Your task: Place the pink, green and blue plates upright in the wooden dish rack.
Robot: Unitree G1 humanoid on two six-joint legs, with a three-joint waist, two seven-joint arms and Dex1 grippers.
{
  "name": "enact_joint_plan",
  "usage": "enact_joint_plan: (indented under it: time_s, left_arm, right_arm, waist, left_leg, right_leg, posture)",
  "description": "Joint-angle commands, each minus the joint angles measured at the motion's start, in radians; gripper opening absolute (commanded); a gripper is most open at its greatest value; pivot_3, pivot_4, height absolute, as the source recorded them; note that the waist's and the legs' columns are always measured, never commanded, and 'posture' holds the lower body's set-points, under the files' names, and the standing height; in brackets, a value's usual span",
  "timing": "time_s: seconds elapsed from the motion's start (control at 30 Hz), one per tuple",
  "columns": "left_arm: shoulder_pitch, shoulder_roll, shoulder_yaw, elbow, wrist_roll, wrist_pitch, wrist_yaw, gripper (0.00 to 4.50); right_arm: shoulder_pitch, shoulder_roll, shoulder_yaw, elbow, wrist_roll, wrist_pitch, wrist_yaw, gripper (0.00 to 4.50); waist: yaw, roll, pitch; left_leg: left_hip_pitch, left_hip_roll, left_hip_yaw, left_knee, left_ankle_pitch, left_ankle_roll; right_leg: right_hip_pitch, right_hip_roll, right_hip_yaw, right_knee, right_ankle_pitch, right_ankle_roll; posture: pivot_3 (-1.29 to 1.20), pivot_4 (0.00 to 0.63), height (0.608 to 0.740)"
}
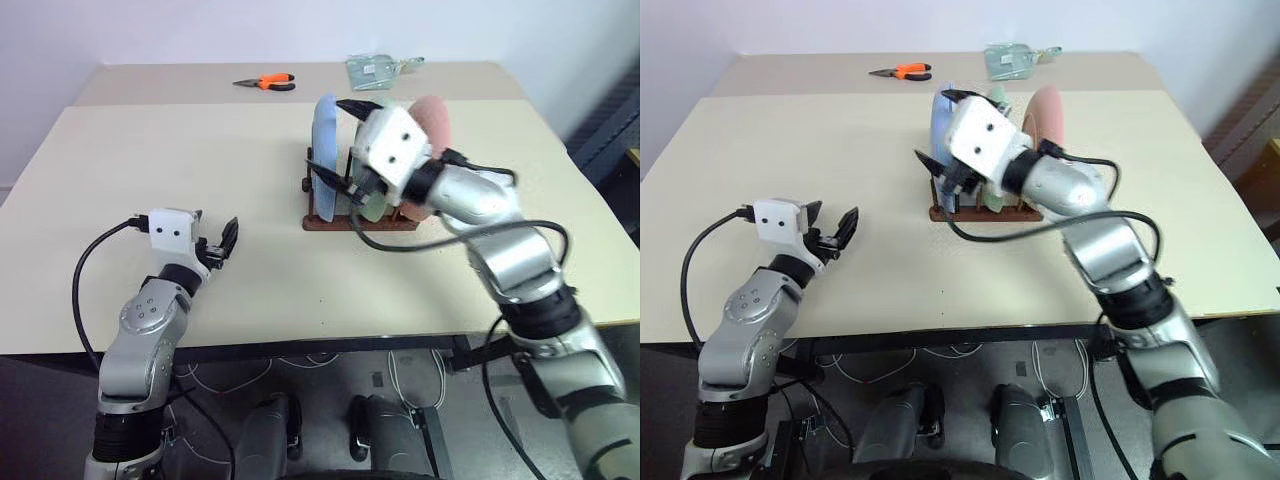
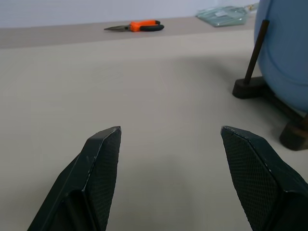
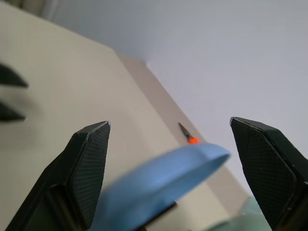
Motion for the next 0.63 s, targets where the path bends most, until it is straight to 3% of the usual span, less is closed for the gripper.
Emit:
enact_joint_plan:
  time_s: [0.03,0.13,0.23,0.37,0.63]
  left_arm:
    - [0.003,0.031,0.001,0.005,0.027,-0.032,-0.03,3.4]
    - [0.015,0.069,-0.01,0.039,0.051,-0.057,-0.073,3.4]
    - [0.023,0.11,-0.013,0.067,0.059,-0.073,-0.12,3.4]
    - [0.041,0.141,0.004,0.085,0.06,-0.089,-0.158,3.4]
    - [0.077,0.132,-0.017,0.048,0.079,-0.068,-0.155,3.4]
  right_arm:
    - [0.11,-0.078,-0.29,-0.094,0.253,0.143,0.1,4.06]
    - [0.281,-0.16,-0.54,-0.015,0.384,0.249,0.167,4.06]
    - [0.43,-0.198,-0.631,0.041,0.417,0.267,0.237,4.06]
    - [0.543,-0.196,-0.626,0.109,0.374,0.213,0.284,4.06]
    - [0.505,-0.159,-0.548,0.25,0.282,0.09,0.272,4.06]
  waist:
    - [0.004,0.0,0.0]
    - [0.02,0.0,0.0]
    - [0.02,0.0,0.0]
    - [0.008,0.002,0.0]
    - [0.018,0.003,0.0]
  left_leg:
    - [0.0,0.0,-0.001,0.0,0.0,0.0]
    - [0.0,0.001,-0.001,0.001,-0.001,0.001]
    - [0.0,0.0,-0.001,0.001,-0.002,0.003]
    - [0.0,0.001,-0.001,0.001,-0.005,0.008]
    - [0.001,0.001,0.0,0.002,-0.002,0.003]
  right_leg:
    - [0.001,-0.001,0.0,0.0,0.0,0.0]
    - [0.001,-0.001,-0.001,-0.001,0.0,0.0]
    - [0.002,-0.002,0.0,-0.002,0.0,0.0]
    - [0.001,-0.001,0.001,-0.001,0.0,0.0]
    - [0.002,-0.002,0.001,-0.001,0.0,0.0]
  posture:
    - [0.0,0.15,0.74]
    - [0.0,0.15,0.74]
    - [0.0,0.15,0.74]
    - [0.0,0.15,0.74]
    - [0.0,0.15,0.74]
